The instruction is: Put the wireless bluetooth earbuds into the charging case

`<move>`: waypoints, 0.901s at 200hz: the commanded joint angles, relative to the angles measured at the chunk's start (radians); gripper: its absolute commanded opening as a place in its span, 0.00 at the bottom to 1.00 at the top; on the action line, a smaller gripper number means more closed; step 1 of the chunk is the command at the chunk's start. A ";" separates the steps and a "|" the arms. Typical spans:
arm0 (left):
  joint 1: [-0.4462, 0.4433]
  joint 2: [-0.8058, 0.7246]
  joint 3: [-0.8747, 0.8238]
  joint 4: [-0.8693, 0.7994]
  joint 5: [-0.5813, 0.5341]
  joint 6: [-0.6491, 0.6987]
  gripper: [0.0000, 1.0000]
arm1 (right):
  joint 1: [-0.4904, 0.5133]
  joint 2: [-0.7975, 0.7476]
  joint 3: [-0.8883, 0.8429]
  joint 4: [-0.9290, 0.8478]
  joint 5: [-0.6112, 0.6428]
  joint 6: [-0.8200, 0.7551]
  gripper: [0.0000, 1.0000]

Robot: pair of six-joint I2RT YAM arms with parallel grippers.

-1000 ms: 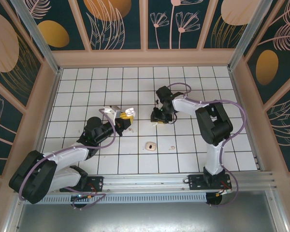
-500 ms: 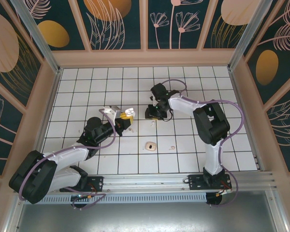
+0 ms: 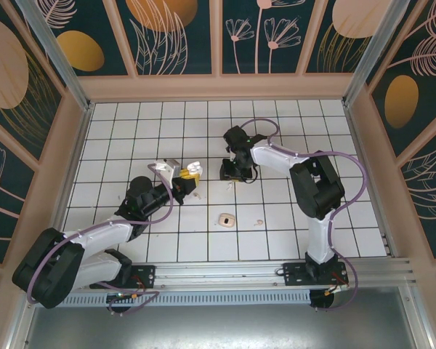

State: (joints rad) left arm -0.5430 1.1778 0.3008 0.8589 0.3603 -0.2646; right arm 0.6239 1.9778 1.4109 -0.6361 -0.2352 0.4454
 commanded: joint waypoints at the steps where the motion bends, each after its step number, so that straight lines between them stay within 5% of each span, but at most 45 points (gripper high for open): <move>1: 0.005 -0.023 -0.006 0.005 -0.001 0.010 0.12 | 0.006 0.017 -0.009 -0.028 0.025 0.010 0.36; 180: 0.005 -0.044 -0.002 -0.023 -0.006 0.020 0.12 | 0.016 0.065 -0.017 -0.040 0.069 0.000 0.31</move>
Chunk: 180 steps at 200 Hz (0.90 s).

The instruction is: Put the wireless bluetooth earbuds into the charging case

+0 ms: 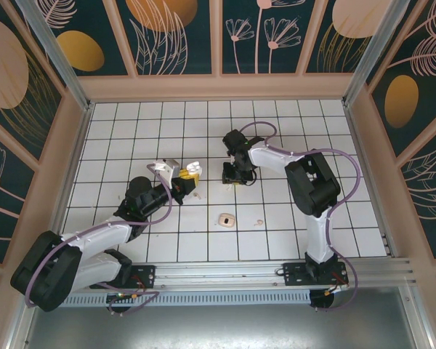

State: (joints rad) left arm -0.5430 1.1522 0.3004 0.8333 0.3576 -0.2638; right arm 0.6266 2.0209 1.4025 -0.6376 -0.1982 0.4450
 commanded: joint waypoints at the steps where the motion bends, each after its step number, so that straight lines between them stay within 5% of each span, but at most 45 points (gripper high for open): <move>1: 0.005 -0.019 -0.002 0.003 -0.004 0.020 0.12 | 0.014 0.022 -0.010 -0.039 0.032 0.000 0.31; 180: 0.005 -0.031 0.019 -0.050 -0.002 0.027 0.12 | -0.021 -0.114 -0.157 -0.026 0.035 -0.088 0.26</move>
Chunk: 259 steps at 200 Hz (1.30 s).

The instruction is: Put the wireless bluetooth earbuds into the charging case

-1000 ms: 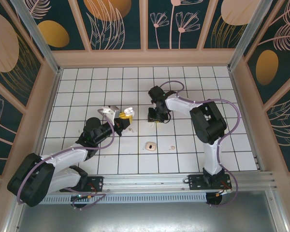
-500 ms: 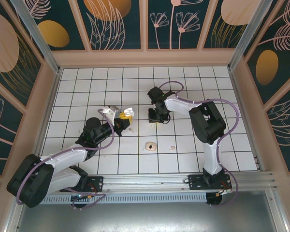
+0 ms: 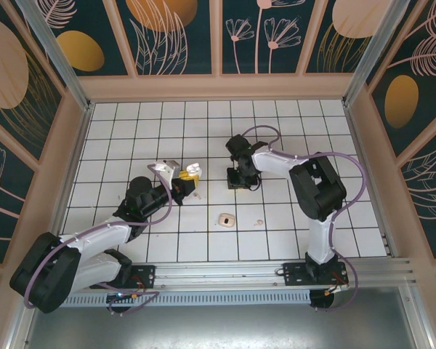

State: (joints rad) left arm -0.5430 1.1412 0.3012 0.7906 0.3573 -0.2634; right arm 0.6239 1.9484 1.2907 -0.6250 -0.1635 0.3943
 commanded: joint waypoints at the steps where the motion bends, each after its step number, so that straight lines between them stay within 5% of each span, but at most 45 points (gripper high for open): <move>1: 0.006 -0.020 0.018 -0.007 -0.001 0.026 0.12 | -0.018 -0.042 -0.047 -0.039 0.000 -0.038 0.26; 139: 0.005 -0.029 0.026 -0.010 -0.001 0.026 0.12 | -0.071 -0.084 -0.133 -0.095 0.002 -0.190 0.31; 259: 0.006 -0.032 0.012 -0.005 0.002 0.033 0.12 | -0.088 -0.180 -0.096 -0.151 0.012 -0.044 0.35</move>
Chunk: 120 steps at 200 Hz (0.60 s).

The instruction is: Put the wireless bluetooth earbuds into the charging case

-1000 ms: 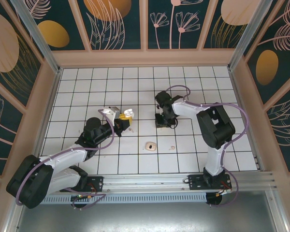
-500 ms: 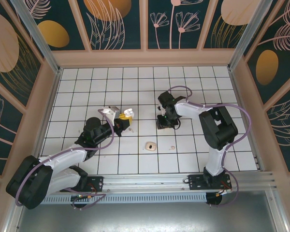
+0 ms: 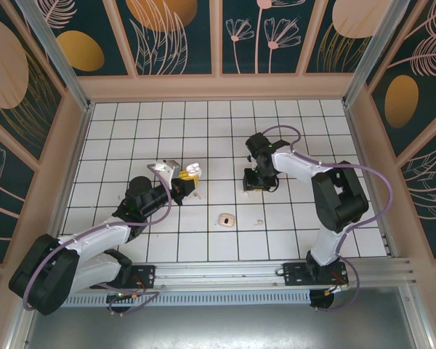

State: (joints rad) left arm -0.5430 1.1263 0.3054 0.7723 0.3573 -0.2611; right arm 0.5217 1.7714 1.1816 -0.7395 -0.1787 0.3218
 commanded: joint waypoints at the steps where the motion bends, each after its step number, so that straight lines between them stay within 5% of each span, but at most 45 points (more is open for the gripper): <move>1: 0.005 -0.017 0.008 0.013 0.003 0.031 0.12 | 0.015 -0.001 0.015 -0.038 0.028 0.028 0.35; 120: 0.005 -0.031 0.002 0.005 -0.008 0.037 0.12 | 0.080 0.159 0.150 -0.095 0.072 -0.058 0.33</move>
State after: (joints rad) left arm -0.5430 1.1130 0.3050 0.7719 0.3573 -0.2405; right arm 0.5900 1.9079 1.2949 -0.8062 -0.1207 0.2863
